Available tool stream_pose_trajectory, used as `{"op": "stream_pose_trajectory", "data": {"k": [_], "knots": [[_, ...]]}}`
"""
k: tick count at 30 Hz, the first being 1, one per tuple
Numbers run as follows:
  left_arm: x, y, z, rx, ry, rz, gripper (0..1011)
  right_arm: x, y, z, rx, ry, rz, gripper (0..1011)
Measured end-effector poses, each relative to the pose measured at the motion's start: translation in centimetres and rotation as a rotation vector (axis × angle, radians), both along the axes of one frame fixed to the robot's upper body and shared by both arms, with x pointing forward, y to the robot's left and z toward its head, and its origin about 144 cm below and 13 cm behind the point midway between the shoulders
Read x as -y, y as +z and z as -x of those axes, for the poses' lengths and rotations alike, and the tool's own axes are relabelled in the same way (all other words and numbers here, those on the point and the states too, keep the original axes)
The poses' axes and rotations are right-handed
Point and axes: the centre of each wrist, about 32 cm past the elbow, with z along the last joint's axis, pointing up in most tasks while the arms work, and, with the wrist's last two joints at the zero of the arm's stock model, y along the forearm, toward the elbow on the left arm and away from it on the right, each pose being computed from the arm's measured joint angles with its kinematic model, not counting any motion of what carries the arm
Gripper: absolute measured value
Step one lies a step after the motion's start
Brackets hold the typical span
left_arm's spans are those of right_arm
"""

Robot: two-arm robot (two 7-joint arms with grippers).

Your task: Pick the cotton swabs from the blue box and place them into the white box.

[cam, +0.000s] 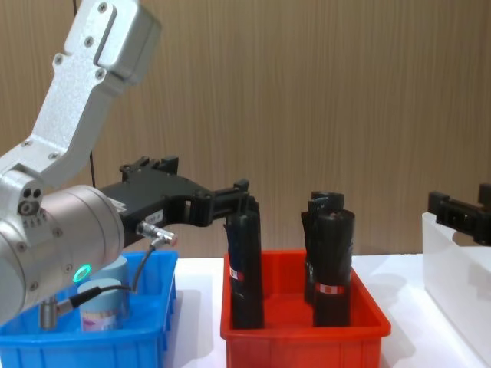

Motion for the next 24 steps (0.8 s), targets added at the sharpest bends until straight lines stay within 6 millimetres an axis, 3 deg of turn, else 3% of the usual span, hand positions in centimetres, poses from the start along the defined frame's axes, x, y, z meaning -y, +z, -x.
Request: {"op": "stream_pose_trajectory", "data": {"k": [24], "knots": [[0.10,-0.19,-0.49,0.017,0.005,0.008,1004,0.00,0.00,0.00,0.000,0.000,0.000,668]]}}
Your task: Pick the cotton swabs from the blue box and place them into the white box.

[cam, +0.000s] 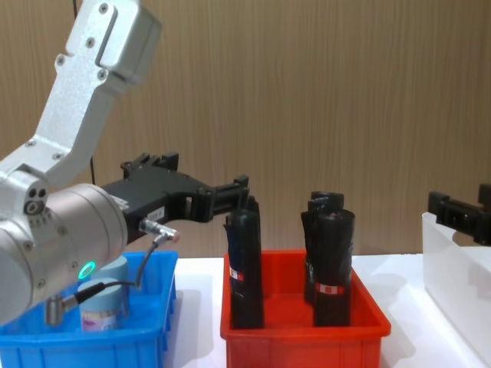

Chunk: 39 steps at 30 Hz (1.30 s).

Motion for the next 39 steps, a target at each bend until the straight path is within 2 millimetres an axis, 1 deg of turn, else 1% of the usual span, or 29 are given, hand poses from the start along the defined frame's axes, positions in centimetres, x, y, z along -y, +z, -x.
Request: {"op": "stream_pose_trajectory", "data": {"k": [8,17,27,39], "knots": [[0.2,0.0,-0.7,-0.005,0.038,0.007,1004,0.0,0.0,0.0,0.000,0.000,0.000,668],[0.0,0.3,-1.5,-0.060,0.125,0.004,1004,0.0,0.0,0.0,0.000,0.000,0.000,668],[-1.0,0.0,-2.0,-0.133,0.214,0.052,1004,0.0,0.0,0.0,0.000,0.000,0.000,668],[-2.6,-1.1,-2.5,-0.226,0.273,0.152,1004,0.0,0.0,0.0,0.000,0.000,0.000,668]]}}
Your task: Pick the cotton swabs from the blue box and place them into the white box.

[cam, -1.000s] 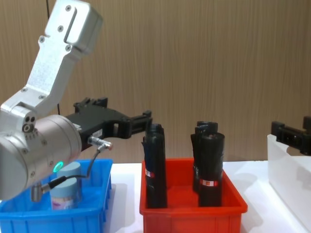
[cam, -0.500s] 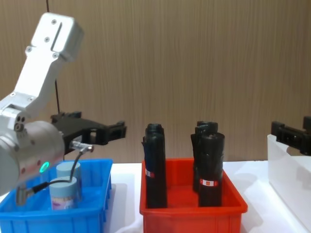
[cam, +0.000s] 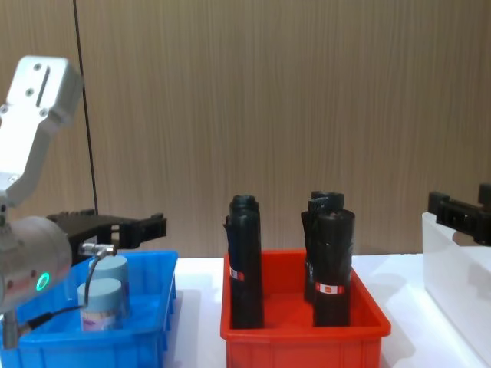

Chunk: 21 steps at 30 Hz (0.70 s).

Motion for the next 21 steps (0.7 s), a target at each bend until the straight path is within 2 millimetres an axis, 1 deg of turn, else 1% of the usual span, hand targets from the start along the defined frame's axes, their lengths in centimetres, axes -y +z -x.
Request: {"op": "stream_pose_trajectory", "data": {"k": [10,21], "knots": [[-0.9,-0.8,-0.3,-0.052,0.023,0.051,1004,0.0,0.0,0.0,0.000,0.000,0.000,668],[-1.7,-1.3,-0.8,-0.111,0.039,0.054,1004,0.0,0.0,0.0,0.000,0.000,0.000,668]]}}
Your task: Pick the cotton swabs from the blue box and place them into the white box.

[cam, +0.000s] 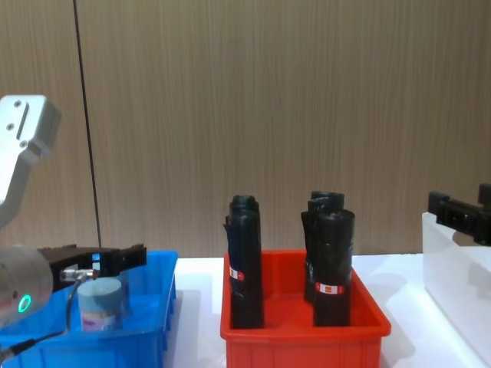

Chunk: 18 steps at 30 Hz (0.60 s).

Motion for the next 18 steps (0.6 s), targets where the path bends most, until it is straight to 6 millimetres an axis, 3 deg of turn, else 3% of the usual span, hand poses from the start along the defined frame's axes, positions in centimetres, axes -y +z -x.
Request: {"op": "stream_pose_trajectory", "data": {"k": [18], "knots": [[-1.3,-0.4,-2.0,-0.071,0.031,-0.047,1004,0.0,0.0,0.0,0.000,0.000,0.000,668]]}}
